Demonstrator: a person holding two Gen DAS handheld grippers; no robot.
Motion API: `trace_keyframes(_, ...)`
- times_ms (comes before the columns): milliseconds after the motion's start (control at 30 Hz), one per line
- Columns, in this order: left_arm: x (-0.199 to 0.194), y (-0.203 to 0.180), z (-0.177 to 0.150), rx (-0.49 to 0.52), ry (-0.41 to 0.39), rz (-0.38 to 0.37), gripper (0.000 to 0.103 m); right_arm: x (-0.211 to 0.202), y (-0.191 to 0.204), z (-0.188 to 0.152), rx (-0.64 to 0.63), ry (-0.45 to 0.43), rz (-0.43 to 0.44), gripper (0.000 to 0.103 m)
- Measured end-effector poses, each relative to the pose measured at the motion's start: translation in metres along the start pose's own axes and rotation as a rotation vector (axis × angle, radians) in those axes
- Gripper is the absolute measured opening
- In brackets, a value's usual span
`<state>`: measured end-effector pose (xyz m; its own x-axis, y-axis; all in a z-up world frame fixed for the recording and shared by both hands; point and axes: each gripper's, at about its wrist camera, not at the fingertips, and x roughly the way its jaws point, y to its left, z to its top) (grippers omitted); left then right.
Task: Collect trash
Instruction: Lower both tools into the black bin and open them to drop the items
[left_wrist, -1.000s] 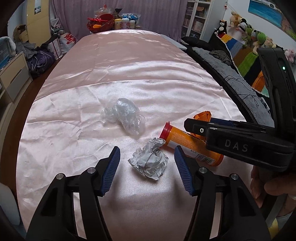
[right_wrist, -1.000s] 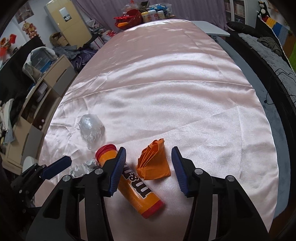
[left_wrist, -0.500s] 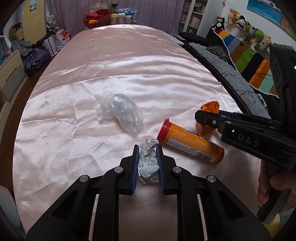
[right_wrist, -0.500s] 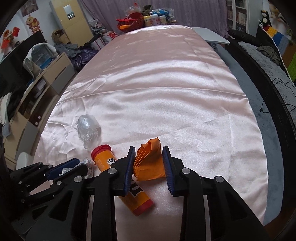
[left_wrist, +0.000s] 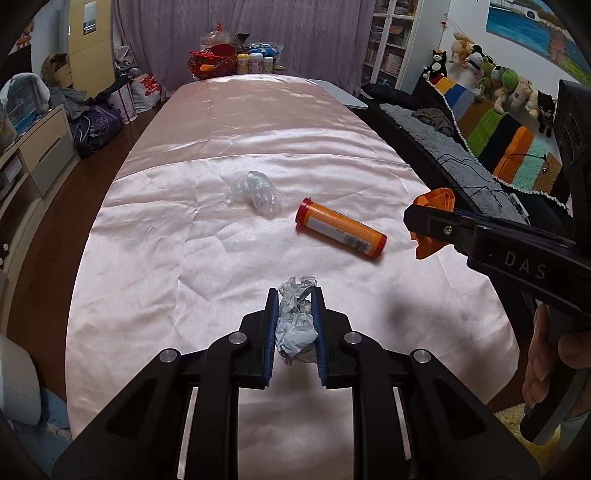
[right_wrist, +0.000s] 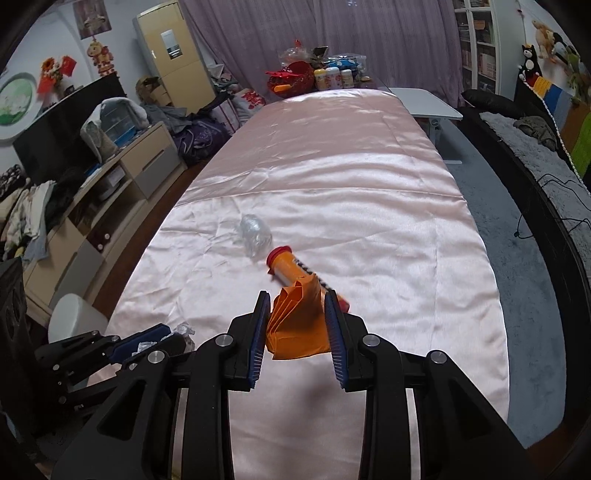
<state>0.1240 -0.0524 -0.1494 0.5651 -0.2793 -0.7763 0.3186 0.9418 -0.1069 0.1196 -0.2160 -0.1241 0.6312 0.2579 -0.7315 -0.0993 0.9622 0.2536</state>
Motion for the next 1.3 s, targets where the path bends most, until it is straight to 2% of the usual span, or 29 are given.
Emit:
trace_keyframes(300, -0.062, -0.015, -0.075, 0.009, -0.005, -0.014, 0.016, -0.059, 0.018, -0.069, -0.001, 0.014, 0.004, 0.031)
trace_keyframes(500, -0.080, -0.013, -0.123, -0.021, 0.024, -0.028, 0.017, -0.072, 0.022, -0.120, 0.007, 0.055, 0.006, 0.032)
trace_keyframes(667, -0.077, -0.010, -0.160, -0.062, 0.069, -0.032, 0.018, -0.065, 0.027, -0.166, 0.017, 0.127, 0.027, 0.032)
trace_keyframes(900, -0.058, -0.014, -0.207, -0.062, 0.147, -0.047, 0.018, -0.047, 0.030, -0.211, 0.037, 0.213, 0.021, 0.032)
trace_keyframes(1133, -0.040, -0.015, -0.239, -0.075, 0.218, -0.058, 0.018, -0.029, 0.031, -0.244, 0.028, 0.293, 0.001, 0.032)
trace_keyframes(1300, -0.034, -0.018, -0.248, -0.061, 0.244, -0.070, 0.018, -0.022, 0.032, -0.252, 0.027, 0.319, 0.002, 0.032)
